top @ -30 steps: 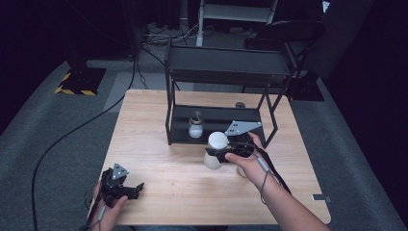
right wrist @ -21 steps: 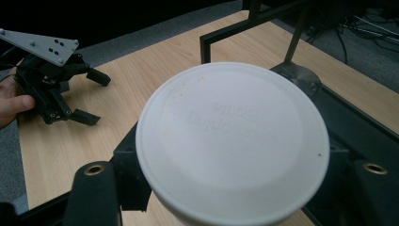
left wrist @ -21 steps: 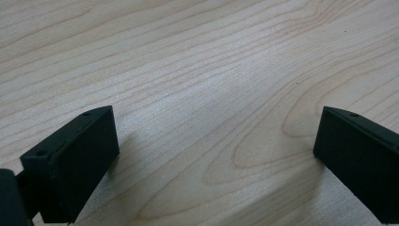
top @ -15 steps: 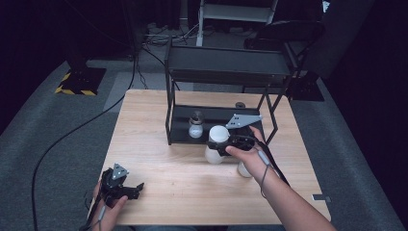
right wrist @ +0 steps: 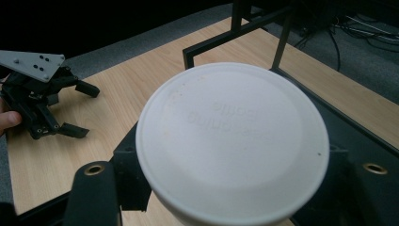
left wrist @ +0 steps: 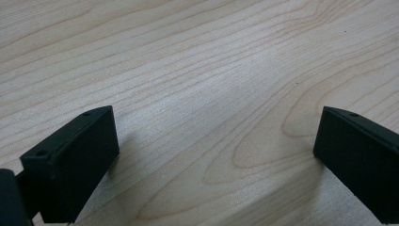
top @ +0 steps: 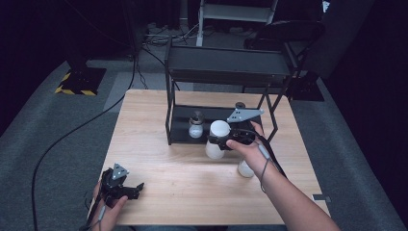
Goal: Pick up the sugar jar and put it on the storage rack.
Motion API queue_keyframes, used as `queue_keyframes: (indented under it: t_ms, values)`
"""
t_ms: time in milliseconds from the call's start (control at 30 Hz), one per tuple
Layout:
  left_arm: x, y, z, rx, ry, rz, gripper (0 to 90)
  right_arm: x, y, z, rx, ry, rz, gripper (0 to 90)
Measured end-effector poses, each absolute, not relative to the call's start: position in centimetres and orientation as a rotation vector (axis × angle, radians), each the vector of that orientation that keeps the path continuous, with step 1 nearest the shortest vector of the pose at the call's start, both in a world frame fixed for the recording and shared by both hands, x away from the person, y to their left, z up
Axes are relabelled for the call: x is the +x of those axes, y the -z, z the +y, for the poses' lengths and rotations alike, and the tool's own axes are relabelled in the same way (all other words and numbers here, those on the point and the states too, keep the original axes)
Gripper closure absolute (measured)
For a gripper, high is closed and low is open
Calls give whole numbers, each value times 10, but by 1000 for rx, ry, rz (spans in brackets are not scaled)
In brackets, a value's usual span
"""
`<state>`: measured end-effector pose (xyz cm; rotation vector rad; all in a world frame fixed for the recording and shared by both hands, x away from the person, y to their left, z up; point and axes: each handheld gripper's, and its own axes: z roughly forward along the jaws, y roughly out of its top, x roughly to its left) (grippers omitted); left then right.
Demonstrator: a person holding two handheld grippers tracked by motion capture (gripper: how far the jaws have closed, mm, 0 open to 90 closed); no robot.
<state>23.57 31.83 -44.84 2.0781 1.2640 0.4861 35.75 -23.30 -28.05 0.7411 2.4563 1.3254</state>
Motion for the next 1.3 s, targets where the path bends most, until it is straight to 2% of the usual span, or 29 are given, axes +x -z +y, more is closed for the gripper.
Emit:
queue_keyframes:
  t_ms: [1300]
  values:
    - [235, 448, 318, 2078, -484, 1264, 6, 406, 280, -240, 800, -1266, 2412, 339]
